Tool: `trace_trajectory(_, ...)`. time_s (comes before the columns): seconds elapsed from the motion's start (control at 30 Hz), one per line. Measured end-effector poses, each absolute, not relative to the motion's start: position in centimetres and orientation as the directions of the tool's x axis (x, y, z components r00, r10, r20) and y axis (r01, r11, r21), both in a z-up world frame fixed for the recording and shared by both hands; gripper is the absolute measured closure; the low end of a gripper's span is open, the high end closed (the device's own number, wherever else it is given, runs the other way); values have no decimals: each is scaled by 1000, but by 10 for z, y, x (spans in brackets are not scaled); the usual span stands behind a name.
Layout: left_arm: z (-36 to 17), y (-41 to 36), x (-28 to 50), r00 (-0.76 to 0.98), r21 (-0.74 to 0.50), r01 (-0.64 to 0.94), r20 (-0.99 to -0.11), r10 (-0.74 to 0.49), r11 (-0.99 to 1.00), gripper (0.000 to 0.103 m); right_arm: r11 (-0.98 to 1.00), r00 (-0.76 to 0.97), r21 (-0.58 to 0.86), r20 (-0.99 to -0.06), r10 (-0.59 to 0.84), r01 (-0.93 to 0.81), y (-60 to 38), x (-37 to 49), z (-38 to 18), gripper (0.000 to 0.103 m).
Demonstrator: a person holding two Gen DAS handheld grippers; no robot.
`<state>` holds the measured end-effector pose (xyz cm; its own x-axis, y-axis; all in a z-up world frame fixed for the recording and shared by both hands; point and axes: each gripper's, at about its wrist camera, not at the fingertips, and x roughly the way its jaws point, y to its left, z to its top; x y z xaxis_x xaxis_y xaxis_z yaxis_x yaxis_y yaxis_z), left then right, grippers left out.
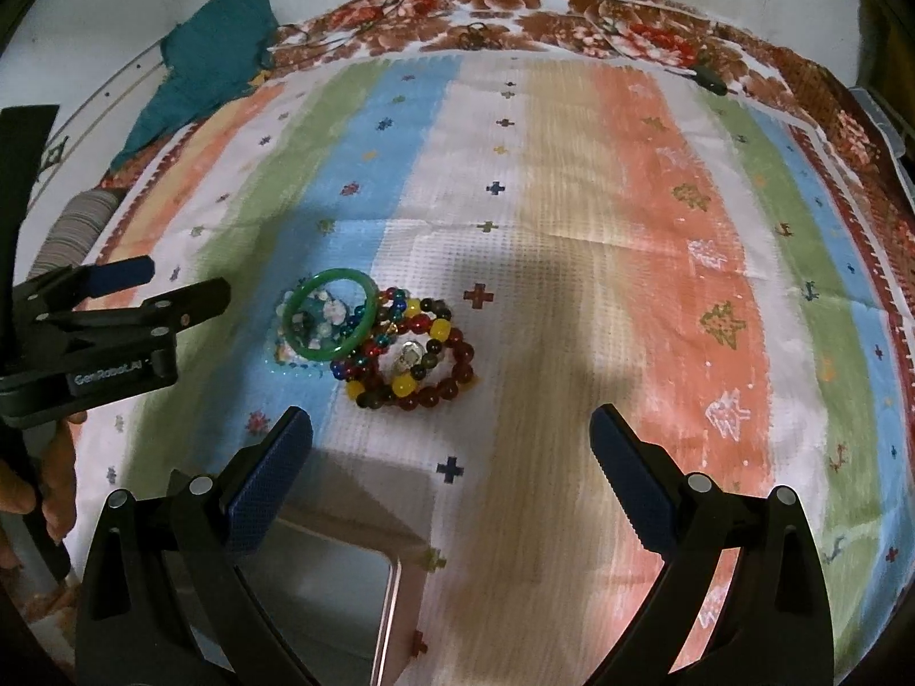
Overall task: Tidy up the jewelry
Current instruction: 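Grasp the green jade bangle with the left tool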
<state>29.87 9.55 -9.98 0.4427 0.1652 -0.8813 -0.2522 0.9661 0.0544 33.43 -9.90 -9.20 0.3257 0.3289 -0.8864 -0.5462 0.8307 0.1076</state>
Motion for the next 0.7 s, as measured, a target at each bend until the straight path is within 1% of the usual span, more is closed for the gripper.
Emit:
trace_trajectory(0.3,-119,99,320,407,71,-219,-900,157,973,26,830,305,102,-900,312,-548,-87,350,-110,5)
trace_trajectory(0.4,-125,99,324,395,72,-208,-906,151,975,29,833,296,108,-904,310,-543,-84,356,-116,8)
trace_trajectory(0.57,-133,100,332,385,69,-195,-912,141,978,31,838,289,107,-909,300,-536,-79,364,-125,9)
trace_trajectory(0.7,-139,100,338,374,66,-188,-918,134,980,34,836,282,106,-912,297,-538,-74,368,-129,14)
